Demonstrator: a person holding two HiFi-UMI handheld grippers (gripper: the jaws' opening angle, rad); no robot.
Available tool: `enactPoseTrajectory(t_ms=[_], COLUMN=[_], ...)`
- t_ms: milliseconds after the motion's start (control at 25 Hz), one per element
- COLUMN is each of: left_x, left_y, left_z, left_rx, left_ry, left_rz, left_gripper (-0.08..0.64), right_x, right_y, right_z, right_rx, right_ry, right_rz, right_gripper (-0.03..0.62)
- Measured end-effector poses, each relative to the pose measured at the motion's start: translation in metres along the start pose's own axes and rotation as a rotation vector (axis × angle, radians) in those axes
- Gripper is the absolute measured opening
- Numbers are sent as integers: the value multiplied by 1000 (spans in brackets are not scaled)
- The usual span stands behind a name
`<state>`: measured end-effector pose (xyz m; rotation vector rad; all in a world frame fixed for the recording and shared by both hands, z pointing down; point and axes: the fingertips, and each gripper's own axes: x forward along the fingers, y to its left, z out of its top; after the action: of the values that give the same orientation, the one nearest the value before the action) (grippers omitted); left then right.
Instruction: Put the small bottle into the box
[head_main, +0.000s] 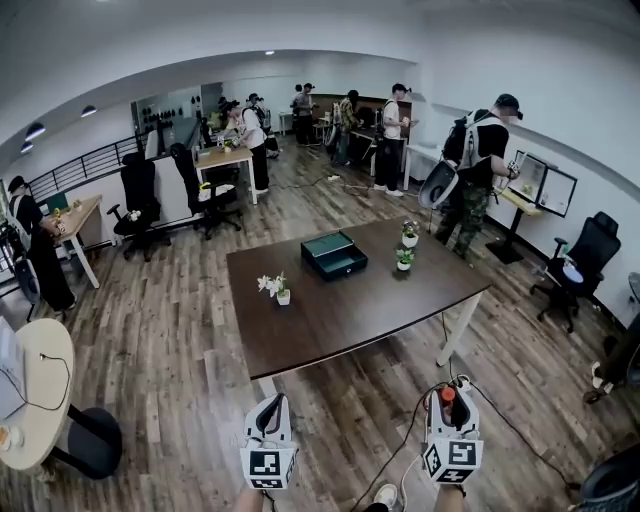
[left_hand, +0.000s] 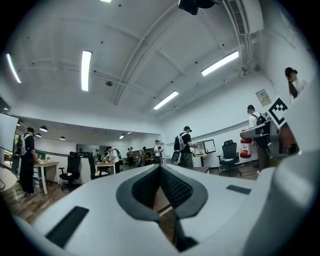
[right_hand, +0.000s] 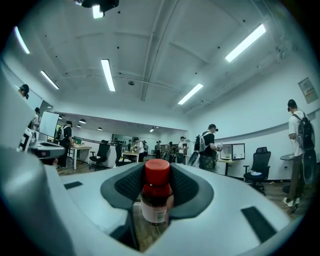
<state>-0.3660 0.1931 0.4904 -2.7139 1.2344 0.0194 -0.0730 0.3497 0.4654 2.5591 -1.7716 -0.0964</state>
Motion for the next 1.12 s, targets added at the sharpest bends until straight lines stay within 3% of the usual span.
enactPoseTrajectory(t_ms=[560,880,1120], left_x=[164,249,284], left_y=[-141,-226,-268], left_z=[11,26,26], left_rx=[19,26,27], left_ry=[-2,-19,-19], left_rz=[-170,-210,-215], left_gripper=[2,2,2], right_x=[49,77,99], right_y=[-163,-264,-311], right_z=[-14,-23,-37], right_rx=[1,17,33], right_ry=[17,27,32], right_rz=[-136,-176,-163], right_gripper=[153,153,153])
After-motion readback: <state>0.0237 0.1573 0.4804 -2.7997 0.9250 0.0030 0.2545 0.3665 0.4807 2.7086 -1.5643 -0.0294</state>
